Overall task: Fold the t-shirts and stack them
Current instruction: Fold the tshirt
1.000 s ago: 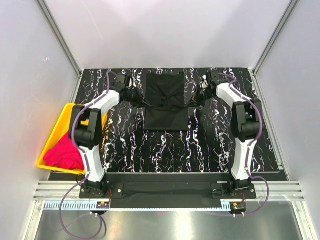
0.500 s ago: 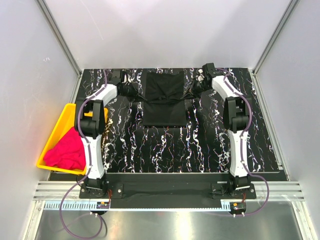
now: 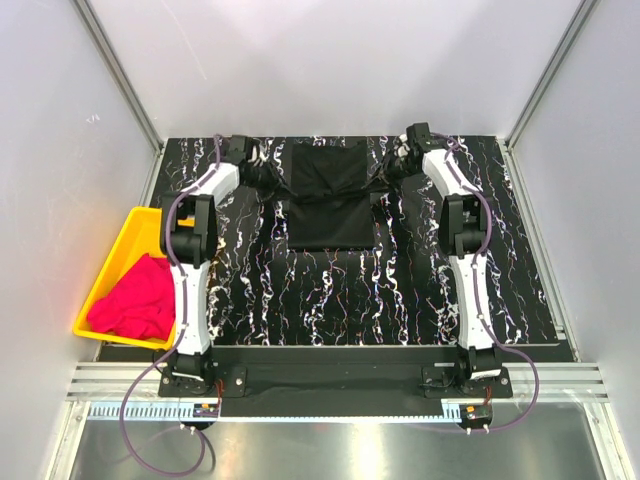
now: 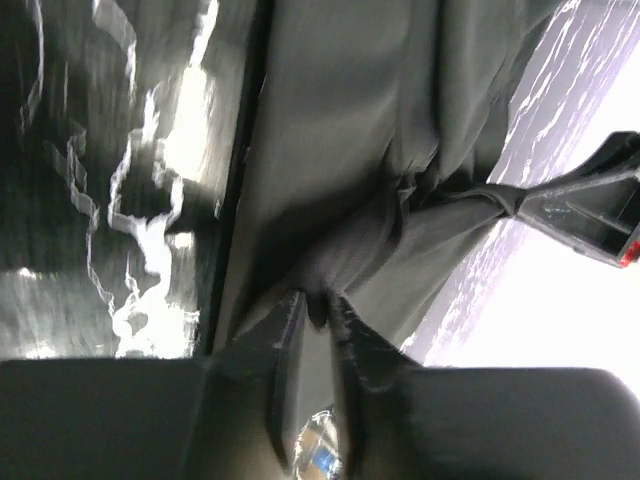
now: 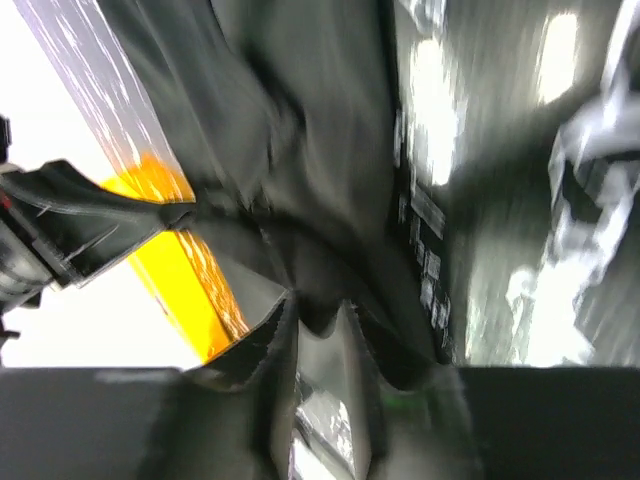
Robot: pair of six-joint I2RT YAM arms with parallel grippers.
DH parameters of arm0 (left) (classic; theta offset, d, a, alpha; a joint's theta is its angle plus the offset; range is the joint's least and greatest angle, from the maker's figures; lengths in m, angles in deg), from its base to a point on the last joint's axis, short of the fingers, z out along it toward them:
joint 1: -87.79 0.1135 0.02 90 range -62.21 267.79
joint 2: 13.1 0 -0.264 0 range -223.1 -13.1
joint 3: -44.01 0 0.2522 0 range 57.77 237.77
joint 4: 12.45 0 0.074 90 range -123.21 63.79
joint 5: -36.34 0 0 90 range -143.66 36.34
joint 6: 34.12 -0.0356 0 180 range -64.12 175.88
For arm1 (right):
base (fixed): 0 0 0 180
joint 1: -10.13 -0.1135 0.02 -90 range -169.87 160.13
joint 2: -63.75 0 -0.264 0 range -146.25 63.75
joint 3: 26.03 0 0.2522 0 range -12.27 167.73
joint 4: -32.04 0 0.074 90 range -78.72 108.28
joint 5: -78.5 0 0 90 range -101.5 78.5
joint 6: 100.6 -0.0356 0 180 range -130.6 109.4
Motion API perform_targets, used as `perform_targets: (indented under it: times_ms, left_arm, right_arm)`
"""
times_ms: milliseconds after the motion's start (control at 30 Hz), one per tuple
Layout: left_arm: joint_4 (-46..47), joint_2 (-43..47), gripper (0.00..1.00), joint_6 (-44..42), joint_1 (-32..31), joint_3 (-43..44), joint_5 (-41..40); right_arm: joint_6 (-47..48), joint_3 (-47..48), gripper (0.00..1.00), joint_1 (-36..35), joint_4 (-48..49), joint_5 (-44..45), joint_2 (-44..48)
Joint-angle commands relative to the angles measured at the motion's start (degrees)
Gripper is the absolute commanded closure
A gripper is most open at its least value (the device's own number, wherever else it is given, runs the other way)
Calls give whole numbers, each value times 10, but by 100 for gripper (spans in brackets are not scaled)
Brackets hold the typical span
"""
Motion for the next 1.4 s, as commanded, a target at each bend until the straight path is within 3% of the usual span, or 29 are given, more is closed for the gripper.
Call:
perform_targets:
  times_ms: [0, 100, 200, 433, 533, 600, 667, 767, 867, 1167, 1367]
  left_arm:
    - [-24, -34, 69, -66, 4, 118, -26]
    - [-78, -25, 60, -118, 5, 178, -56]
    - [-84, 60, 49, -155, 1, 125, -108]
    - [-54, 189, 47, -197, -55, -64, -70]
    - [-14, 235, 44, -206, -81, -158, -51]
    - [57, 252, 45, -178, -86, -220, -4]
    - [108, 243, 47, -144, -91, -249, 12]
    - [118, 221, 52, -133, -91, -257, -1]
    - [110, 193, 57, -140, -88, -263, -32]
    - [53, 150, 58, -145, -89, -284, -81]
    - [58, 184, 56, -144, -102, -387, -93]
  right_arm:
    - [-25, 116, 68, 19, 2, -8, -62]
    - [-66, 223, 60, 40, -11, -20, -106]
    - [-53, 204, 52, 47, -52, 17, -60]
    - [65, -87, 49, 8, -42, 84, 160]
    - [70, -274, 48, -11, 41, 65, 250]
    - [42, -342, 53, -12, 103, 39, 294]
    - [-11, -401, 68, -21, 180, -2, 299]
    - [-33, -404, 86, -47, 219, -37, 272]
    - [-30, -389, 93, -60, 220, -22, 240]
    - [-5, -453, 96, -62, 220, 26, 223]
    - [22, -567, 96, -63, 220, 68, 261]
